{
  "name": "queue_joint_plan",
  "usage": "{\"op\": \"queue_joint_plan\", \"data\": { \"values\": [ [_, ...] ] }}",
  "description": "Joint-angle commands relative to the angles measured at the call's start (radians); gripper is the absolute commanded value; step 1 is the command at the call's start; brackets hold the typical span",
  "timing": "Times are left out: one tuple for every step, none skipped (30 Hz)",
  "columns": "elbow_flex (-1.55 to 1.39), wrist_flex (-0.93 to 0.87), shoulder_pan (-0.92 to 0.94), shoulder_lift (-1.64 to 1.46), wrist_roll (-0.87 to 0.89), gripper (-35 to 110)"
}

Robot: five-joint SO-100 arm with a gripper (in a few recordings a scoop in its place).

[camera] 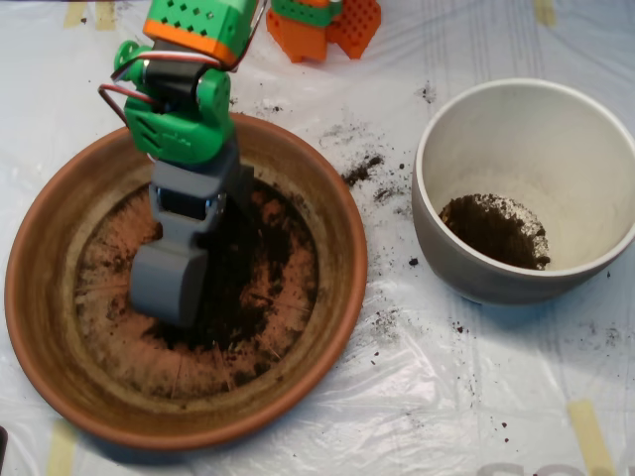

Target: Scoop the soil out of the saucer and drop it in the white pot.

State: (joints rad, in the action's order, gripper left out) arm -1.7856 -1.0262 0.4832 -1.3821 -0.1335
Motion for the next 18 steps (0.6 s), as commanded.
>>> {"op": "queue_joint_plan", "data": {
  "values": [
    [0.100,-0.012,-0.014,0.003,-0.018,51],
    [0.107,-0.012,-0.018,0.018,-0.020,51],
    [0.112,-0.012,-0.023,0.034,-0.025,51],
    [0.123,-0.015,-0.028,0.051,-0.029,50],
    [0.133,-0.021,-0.031,0.066,-0.031,49],
    [0.140,-0.026,-0.032,0.078,-0.035,47],
    [0.143,-0.026,-0.035,0.089,-0.041,44],
    [0.149,-0.032,-0.037,0.098,-0.041,40],
    [0.156,-0.040,-0.037,0.101,-0.043,37],
    [0.158,-0.046,-0.038,0.103,-0.051,37],
    [0.158,-0.051,-0.041,0.103,-0.057,36],
    [0.158,-0.057,-0.041,0.101,-0.060,35],
    [0.158,-0.061,-0.041,0.098,-0.066,32],
    [0.156,-0.061,-0.043,0.094,-0.067,28],
    [0.155,-0.063,-0.037,0.087,-0.064,22],
    [0.155,-0.063,-0.035,0.081,-0.066,21],
    [0.153,-0.061,-0.031,0.072,-0.071,20],
    [0.149,-0.057,-0.026,0.061,-0.071,19]
  ]
}}
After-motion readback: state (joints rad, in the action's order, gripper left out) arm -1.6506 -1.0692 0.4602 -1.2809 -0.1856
